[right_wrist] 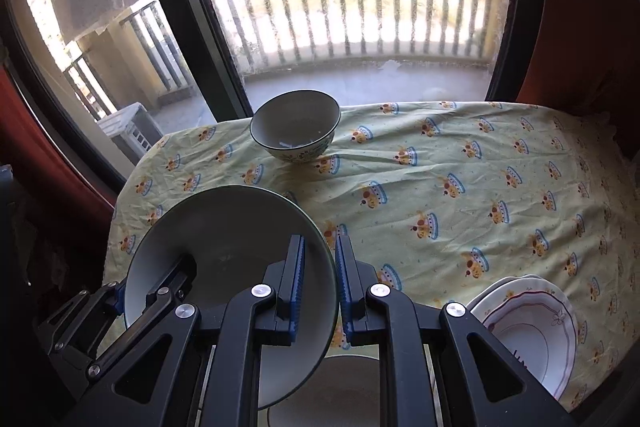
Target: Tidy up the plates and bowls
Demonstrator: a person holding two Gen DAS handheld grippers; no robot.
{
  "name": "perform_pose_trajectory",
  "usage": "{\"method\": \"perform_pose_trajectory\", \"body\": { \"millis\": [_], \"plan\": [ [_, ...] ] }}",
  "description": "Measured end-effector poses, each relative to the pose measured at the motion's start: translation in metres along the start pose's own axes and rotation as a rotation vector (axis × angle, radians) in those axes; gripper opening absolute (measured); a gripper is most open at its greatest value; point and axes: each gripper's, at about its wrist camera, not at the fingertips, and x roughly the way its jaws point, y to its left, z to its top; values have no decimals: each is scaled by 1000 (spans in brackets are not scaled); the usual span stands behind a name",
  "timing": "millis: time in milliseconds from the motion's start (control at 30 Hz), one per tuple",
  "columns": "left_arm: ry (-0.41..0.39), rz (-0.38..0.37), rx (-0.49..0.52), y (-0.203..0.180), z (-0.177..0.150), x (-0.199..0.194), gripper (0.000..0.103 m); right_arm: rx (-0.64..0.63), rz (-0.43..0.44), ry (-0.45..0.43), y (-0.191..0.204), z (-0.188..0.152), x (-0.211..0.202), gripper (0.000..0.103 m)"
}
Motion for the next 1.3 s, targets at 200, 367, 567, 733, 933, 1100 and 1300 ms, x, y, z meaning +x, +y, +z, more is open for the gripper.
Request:
{"method": "perform_pose_trajectory", "body": {
  "millis": [200, 367, 567, 733, 933, 1100, 1300],
  "plan": [
    [8, -5, -1, -19, -22, -9, 21, -14, 1, 8, -26, -18, -12, 19],
    [34, -1, 0, -29, -44, -11, 21, -32, 7, 35, -41, -37, -16, 19],
    [81, 11, -4, -34, -67, -6, 21, -52, 15, 85, -51, -58, -10, 19],
    [115, 23, -10, -36, -82, 0, 21, -63, 23, 119, -55, -73, -3, 19],
    [142, 32, -15, -38, -93, 4, 21, -75, 26, 146, -58, -84, 3, 19],
    [175, 38, -15, -40, -102, 10, 21, -83, 24, 175, -60, -92, 10, 19],
    [192, 48, -15, -41, -108, 16, 21, -80, 25, 201, -63, -99, 18, 19]
  ]
}}
